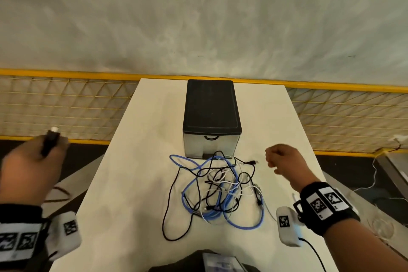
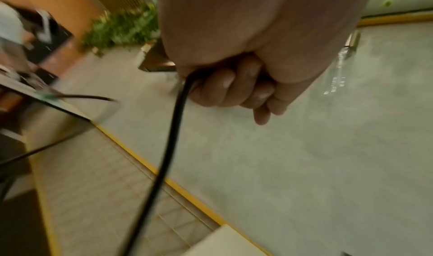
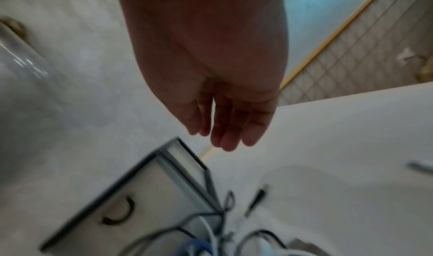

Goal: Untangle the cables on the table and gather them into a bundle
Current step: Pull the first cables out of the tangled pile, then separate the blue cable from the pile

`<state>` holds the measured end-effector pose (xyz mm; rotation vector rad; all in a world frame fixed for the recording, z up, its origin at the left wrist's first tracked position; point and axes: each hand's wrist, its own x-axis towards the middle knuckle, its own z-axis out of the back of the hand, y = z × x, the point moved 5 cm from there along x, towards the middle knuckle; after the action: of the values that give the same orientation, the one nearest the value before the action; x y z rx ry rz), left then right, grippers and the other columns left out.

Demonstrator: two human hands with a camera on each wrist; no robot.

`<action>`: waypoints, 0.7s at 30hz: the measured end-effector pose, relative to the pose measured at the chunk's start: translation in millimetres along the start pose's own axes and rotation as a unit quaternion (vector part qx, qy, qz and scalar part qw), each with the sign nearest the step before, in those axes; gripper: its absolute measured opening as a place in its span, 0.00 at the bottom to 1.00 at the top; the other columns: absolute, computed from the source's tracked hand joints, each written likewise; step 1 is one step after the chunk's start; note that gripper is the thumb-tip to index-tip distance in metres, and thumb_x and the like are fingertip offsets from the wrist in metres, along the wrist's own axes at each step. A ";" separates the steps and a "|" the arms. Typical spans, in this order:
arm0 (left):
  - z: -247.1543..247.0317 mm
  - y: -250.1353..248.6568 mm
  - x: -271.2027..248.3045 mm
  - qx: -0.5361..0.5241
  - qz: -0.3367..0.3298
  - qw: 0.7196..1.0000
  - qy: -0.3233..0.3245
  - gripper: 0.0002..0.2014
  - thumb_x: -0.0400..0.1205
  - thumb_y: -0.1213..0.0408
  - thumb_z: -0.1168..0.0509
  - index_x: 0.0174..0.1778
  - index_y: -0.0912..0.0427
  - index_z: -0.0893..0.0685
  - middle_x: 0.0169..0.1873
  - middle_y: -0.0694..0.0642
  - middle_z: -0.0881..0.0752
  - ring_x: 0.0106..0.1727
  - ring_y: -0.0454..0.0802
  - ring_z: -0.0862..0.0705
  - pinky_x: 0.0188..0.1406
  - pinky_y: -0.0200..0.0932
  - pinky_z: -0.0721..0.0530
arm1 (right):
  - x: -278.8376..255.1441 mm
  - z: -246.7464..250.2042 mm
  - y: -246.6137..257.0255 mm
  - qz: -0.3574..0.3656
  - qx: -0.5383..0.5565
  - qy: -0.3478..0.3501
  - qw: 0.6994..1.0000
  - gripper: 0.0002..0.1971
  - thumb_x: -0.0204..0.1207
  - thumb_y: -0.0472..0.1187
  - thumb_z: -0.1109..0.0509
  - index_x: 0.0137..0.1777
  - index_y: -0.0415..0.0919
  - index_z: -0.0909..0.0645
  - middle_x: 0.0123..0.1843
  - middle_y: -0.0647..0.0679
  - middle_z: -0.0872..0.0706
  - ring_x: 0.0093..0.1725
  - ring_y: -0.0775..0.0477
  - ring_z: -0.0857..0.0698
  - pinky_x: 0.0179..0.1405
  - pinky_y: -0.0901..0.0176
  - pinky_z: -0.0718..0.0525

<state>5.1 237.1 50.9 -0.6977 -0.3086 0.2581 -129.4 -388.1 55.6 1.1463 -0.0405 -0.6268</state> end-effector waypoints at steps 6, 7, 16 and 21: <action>-39.8 -209.1 -101.5 -0.151 -0.084 0.965 0.198 0.09 0.86 0.58 0.35 0.43 0.55 0.13 0.26 0.56 0.17 0.22 0.48 0.20 0.21 0.31 0.24 | 7.5 -30.4 -79.3 -0.065 -0.253 0.083 0.962 0.10 0.78 0.40 0.33 0.36 0.37 0.19 0.38 0.39 0.14 0.38 0.41 0.18 0.38 0.58 0.25; -57.1 -210.5 -105.8 -0.169 -0.084 0.954 0.233 0.09 0.86 0.57 0.36 0.44 0.53 0.12 0.27 0.55 0.16 0.21 0.44 0.19 0.25 0.34 0.21 | 7.0 -35.6 -86.0 -0.062 -0.279 0.087 0.954 0.11 0.80 0.41 0.35 0.36 0.39 0.20 0.41 0.40 0.14 0.43 0.40 0.16 0.41 0.58 0.26; -121.6 -258.7 -157.4 -0.285 -0.117 0.871 0.384 0.23 0.78 0.37 0.43 0.51 0.49 0.10 0.31 0.45 0.14 0.36 0.39 0.16 0.45 0.34 0.18 | 2.2 -56.6 -96.8 -0.063 -0.349 0.098 0.930 0.11 0.74 0.50 0.26 0.49 0.46 0.20 0.57 0.45 0.13 0.54 0.44 0.17 0.49 0.59 0.24; -134.1 -269.4 -164.1 -0.324 -0.079 0.868 0.369 0.11 0.86 0.62 0.34 0.39 0.54 0.11 0.27 0.39 0.12 0.29 0.35 0.19 0.38 0.33 0.19 | -3.1 -65.7 -93.4 -0.031 -0.350 0.134 0.927 0.09 0.72 0.49 0.25 0.47 0.51 0.22 0.50 0.50 0.17 0.51 0.48 0.19 0.47 0.62 0.26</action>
<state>-63.1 -95.0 100.8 -1.3682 0.3087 -0.3009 -151.0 -356.1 -52.0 0.5271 0.4271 -0.4739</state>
